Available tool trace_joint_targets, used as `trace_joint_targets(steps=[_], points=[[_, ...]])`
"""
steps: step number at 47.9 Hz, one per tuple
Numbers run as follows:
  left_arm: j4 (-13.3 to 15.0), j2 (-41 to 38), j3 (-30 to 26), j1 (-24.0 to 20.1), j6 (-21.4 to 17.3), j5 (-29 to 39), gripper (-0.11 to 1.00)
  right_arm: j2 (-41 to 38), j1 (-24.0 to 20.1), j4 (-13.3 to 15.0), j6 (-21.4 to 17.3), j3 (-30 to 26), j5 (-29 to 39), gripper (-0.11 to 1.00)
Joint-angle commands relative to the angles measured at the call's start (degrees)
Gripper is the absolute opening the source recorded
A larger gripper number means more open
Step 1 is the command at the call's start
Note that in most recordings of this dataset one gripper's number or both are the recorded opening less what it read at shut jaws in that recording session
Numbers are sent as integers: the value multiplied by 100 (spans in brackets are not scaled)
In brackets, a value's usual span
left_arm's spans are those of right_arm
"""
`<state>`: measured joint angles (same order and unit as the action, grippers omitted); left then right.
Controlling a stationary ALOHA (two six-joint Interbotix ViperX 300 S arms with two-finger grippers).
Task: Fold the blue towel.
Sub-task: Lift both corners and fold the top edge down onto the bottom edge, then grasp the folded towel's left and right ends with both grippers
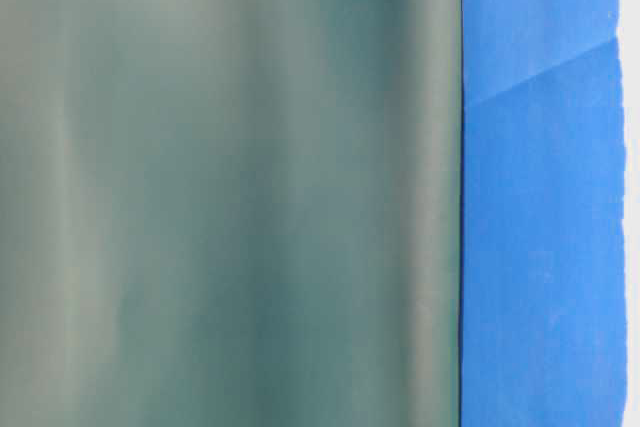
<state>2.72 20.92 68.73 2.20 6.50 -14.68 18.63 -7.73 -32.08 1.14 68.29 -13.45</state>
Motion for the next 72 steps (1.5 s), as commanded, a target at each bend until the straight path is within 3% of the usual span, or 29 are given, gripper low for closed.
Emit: trace_joint_targets(steps=[1,15,26,39,48,55,61,69,72], points=[[-18,9,-123,-264,-123,-18,74,70,299,26,141,-62,-44,88],[-18,-158,-299,-580,-703,-18,74,70,1055,26,756,-79,-44,88],[-18,-211,-255,-633,-721,-26,74,-9,1081,18,782,-79,-70,88],[-18,-844,-246,-773,-712,-325,73,-694,1081,-53,773,-105,-422,88],[26,-1354,-237,-870,-633,-422,67,-1099,1081,-62,756,-176,-457,86],[26,-1670,-299,-879,-527,-422,50,-1274,1072,-62,756,-193,-448,81],[26,-1758,-308,-879,-466,-413,34,-1336,1020,-53,756,-202,-422,67],[26,-1775,-308,-879,-422,-316,6,-1336,905,-53,765,-193,-422,24],[26,-1784,-308,-861,-422,-281,2,-1336,888,-53,765,-202,-422,10]])
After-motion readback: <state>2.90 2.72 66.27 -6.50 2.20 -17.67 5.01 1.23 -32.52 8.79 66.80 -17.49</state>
